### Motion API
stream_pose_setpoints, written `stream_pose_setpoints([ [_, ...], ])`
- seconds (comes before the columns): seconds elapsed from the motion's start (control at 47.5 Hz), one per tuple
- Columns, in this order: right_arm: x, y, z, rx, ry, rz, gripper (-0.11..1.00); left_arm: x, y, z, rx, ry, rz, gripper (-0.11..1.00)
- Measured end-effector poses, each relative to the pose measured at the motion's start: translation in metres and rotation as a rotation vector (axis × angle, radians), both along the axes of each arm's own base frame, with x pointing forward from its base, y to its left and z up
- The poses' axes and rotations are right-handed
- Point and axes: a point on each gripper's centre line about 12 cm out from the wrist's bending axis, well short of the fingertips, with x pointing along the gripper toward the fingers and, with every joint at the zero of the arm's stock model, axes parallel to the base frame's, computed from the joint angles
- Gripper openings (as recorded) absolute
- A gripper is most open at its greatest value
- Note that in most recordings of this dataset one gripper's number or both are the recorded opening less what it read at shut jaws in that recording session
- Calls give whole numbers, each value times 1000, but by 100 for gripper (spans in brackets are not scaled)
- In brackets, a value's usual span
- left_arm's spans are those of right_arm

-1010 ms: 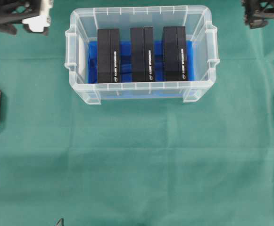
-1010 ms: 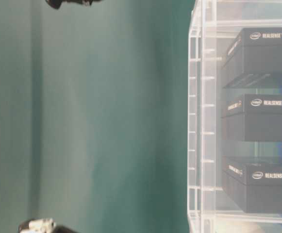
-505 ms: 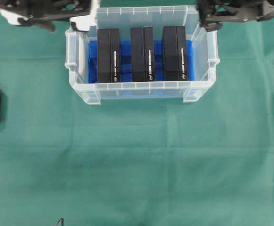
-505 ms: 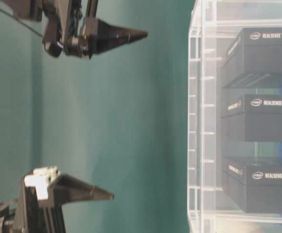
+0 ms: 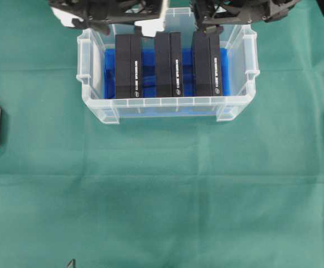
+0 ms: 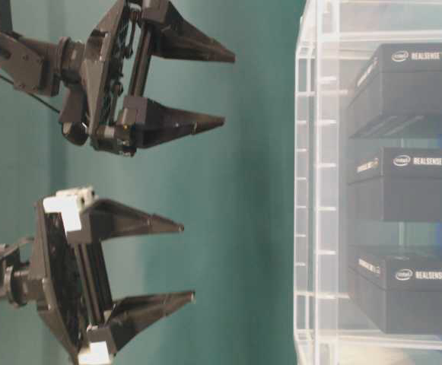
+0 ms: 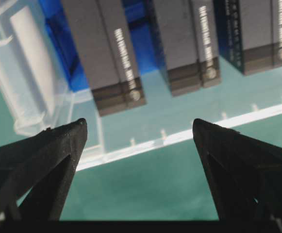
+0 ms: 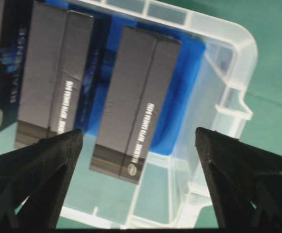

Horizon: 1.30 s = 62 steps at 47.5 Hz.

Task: Take the box out of the case with both arms.
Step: 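Position left gripper over left box pair, right gripper over right pair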

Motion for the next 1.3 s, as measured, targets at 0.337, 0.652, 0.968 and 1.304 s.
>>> stream_pose_setpoints([
  [0.337,18,2,1,-4,-8,18,96,5,1,-2,0,3,3,86],
  [0.652,18,3,0,0,0,20,96,4,2,-2,3,4,4,86],
  [0.968,18,3,0,0,0,21,96,5,2,-5,3,10,4,86],
  [1.304,17,4,0,3,10,20,96,4,2,-4,5,8,4,86],
])
